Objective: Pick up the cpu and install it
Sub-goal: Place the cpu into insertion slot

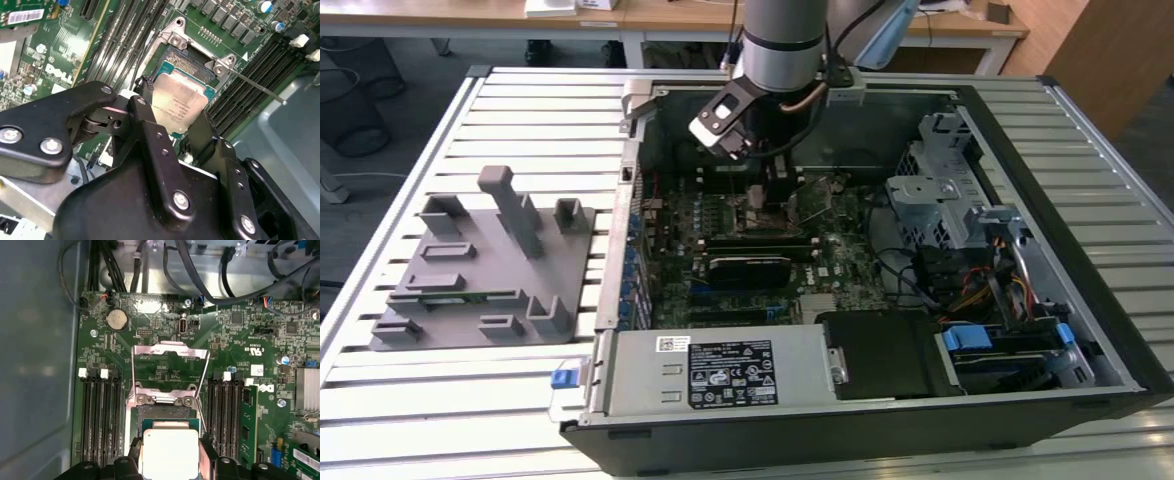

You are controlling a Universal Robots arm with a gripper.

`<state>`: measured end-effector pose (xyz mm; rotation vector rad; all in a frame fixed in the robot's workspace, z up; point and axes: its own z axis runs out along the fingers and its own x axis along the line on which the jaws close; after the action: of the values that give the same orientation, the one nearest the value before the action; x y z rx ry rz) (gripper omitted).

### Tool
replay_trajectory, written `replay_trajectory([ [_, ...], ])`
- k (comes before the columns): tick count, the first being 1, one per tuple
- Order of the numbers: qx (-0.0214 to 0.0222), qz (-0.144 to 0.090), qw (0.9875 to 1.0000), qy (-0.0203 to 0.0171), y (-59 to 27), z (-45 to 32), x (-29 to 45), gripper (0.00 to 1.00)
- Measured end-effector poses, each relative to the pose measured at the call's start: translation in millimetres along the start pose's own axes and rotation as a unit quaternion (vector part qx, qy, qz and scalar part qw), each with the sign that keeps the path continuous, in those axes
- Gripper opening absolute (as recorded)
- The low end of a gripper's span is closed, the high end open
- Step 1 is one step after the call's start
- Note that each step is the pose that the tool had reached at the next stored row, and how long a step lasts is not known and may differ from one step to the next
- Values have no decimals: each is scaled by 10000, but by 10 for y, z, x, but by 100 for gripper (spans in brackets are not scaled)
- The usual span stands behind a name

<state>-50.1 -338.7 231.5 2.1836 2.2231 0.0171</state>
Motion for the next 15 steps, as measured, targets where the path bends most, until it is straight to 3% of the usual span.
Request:
replay_trajectory([
  [4, 0, 9, 10000, 0, -4, 54, 1, 53],
  [15, -1, -24, 10000, 0, -5, 75, 1, 53],
])
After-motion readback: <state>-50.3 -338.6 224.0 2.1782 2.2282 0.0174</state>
